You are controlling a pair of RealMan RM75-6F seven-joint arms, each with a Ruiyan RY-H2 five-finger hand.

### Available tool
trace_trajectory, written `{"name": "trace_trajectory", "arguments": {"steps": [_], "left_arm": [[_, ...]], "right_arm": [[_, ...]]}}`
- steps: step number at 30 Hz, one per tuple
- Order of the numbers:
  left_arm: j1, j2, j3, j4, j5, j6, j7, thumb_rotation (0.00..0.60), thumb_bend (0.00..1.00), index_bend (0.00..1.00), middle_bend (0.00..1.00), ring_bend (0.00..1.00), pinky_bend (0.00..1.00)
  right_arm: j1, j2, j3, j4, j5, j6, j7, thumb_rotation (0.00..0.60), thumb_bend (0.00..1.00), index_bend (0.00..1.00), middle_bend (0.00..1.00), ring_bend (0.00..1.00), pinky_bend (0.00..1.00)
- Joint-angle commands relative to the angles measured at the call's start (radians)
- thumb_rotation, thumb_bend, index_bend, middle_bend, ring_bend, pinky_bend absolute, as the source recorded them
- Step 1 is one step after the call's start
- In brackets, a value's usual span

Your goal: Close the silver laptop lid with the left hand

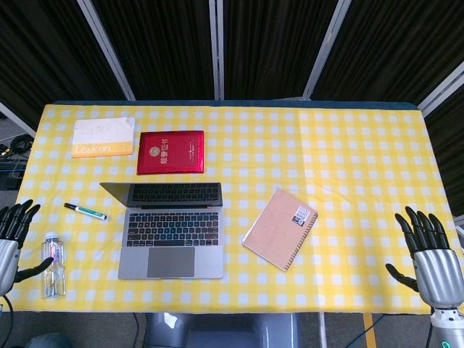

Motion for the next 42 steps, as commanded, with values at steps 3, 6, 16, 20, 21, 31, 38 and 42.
{"name": "trace_trajectory", "arguments": {"steps": [3, 6, 16, 20, 21, 31, 38, 42], "left_arm": [[0.0, 0.0, 0.0, 0.001, -0.001, -0.002, -0.001, 0.6, 0.0, 0.0, 0.0, 0.0, 0.0], [-0.002, 0.002, 0.004, 0.001, 0.003, -0.008, -0.002, 0.6, 0.05, 0.0, 0.0, 0.0, 0.0], [-0.11, 0.06, -0.014, -0.077, 0.091, -0.102, -0.083, 0.6, 0.99, 0.0, 0.0, 0.0, 0.0], [-0.206, 0.103, -0.07, -0.151, 0.06, -0.216, -0.033, 0.6, 1.0, 0.0, 0.0, 0.0, 0.0], [-0.229, 0.114, -0.081, -0.169, 0.049, -0.248, -0.034, 0.6, 1.0, 0.0, 0.0, 0.0, 0.0], [-0.443, 0.164, -0.212, -0.266, -0.27, -0.562, 0.043, 0.6, 1.0, 0.1, 0.0, 0.0, 0.0], [-0.543, 0.098, -0.221, -0.198, -0.405, -0.717, 0.01, 0.6, 1.0, 0.11, 0.0, 0.0, 0.02], [-0.562, 0.069, -0.219, -0.153, -0.409, -0.737, -0.031, 0.6, 1.0, 0.15, 0.04, 0.06, 0.13]], "right_arm": [[0.0, -0.001, 0.0, 0.0, -0.001, -0.002, -0.003, 0.6, 0.0, 0.0, 0.0, 0.0, 0.0], [0.001, -0.001, -0.002, -0.002, -0.002, -0.003, -0.005, 0.6, 0.0, 0.0, 0.0, 0.0, 0.0], [0.009, -0.001, 0.008, 0.001, 0.024, -0.026, 0.0, 0.6, 0.0, 0.0, 0.0, 0.0, 0.0], [0.017, -0.005, 0.013, 0.006, 0.044, -0.048, -0.005, 0.6, 0.0, 0.0, 0.0, 0.0, 0.0], [0.018, -0.006, 0.014, 0.007, 0.048, -0.052, -0.006, 0.6, 0.0, 0.0, 0.0, 0.0, 0.0], [0.03, -0.014, 0.022, 0.024, 0.083, -0.084, 0.0, 0.6, 0.0, 0.0, 0.0, 0.0, 0.0], [0.042, -0.021, 0.033, 0.038, 0.116, -0.114, -0.001, 0.6, 0.0, 0.0, 0.0, 0.0, 0.0], [0.045, -0.023, 0.036, 0.041, 0.126, -0.12, -0.001, 0.6, 0.0, 0.0, 0.0, 0.0, 0.0]]}}
